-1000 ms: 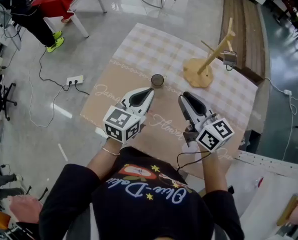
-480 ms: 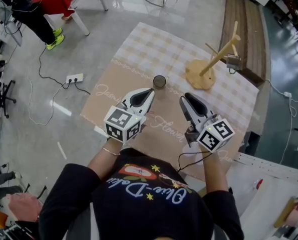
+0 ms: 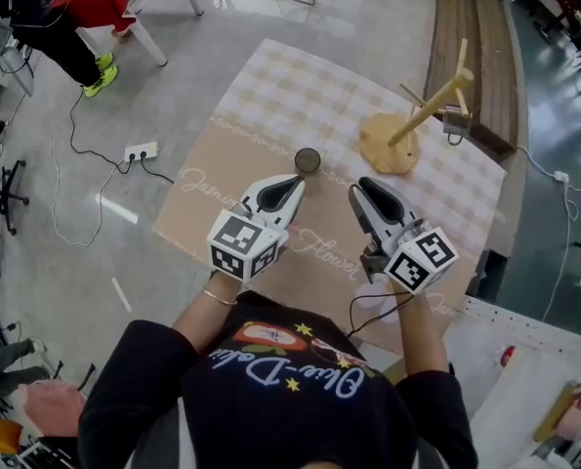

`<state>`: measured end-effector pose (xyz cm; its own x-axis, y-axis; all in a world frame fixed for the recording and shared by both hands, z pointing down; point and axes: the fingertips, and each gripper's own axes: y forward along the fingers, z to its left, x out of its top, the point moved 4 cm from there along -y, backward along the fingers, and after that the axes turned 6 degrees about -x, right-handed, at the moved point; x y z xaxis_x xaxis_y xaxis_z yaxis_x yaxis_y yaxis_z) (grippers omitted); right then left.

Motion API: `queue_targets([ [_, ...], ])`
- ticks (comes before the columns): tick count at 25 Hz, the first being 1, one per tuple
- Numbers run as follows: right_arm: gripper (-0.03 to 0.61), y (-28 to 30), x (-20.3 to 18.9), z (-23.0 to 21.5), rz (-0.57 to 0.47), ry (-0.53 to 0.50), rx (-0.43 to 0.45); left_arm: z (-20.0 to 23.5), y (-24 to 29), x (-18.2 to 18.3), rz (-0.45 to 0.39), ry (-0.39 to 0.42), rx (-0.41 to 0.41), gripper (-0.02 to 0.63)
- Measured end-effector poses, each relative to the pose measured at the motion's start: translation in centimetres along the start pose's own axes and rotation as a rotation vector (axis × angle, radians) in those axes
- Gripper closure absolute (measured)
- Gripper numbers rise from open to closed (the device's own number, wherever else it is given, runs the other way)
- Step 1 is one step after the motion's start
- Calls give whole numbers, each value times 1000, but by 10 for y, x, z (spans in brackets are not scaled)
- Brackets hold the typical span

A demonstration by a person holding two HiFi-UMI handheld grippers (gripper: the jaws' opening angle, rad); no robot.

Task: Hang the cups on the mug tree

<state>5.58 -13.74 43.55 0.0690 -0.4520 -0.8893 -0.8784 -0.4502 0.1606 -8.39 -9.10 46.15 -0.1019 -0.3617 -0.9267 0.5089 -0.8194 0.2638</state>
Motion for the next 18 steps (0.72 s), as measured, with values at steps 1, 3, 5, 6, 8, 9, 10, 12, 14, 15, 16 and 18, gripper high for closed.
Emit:
queue_targets([
  [1, 472, 2, 0, -1, 5, -7, 4, 1, 1, 0, 1, 1, 0, 605],
  [3, 472, 8, -2, -3, 21, -34, 10, 2, 4, -2, 10, 4, 1, 605],
  [5, 472, 14, -3, -4, 45, -74, 15, 4, 6, -4, 17, 4, 2, 606],
  [6, 471, 17, -4, -4, 59, -94, 19, 4, 7, -5, 19, 1, 2, 605],
  [8, 468, 22, -6, -4, 85, -136, 27, 5, 8, -7, 25, -4, 0, 605],
  [9, 468, 24, -7, -5, 96, -156, 33, 5, 9, -9, 31, -7, -1, 606],
  [10, 468, 27, -8, -5, 105, -174, 40, 6, 10, -11, 39, -11, -2, 605],
  [12, 465, 32, -11, -7, 119, -196, 59, 8, 11, -16, 53, -22, -3, 604],
  [14, 451, 37, -15, -8, 138, -211, 76, 10, 12, -21, 61, -28, 1, 605],
  [15, 448, 39, -17, -8, 153, -227, 83, 11, 12, -22, 65, -29, 2, 604],
  [16, 443, 41, -19, -9, 169, -247, 89, 12, 13, -24, 69, -30, 3, 604],
  [18, 440, 44, -22, -10, 197, -281, 97, 12, 16, -26, 76, -32, 1, 605],
])
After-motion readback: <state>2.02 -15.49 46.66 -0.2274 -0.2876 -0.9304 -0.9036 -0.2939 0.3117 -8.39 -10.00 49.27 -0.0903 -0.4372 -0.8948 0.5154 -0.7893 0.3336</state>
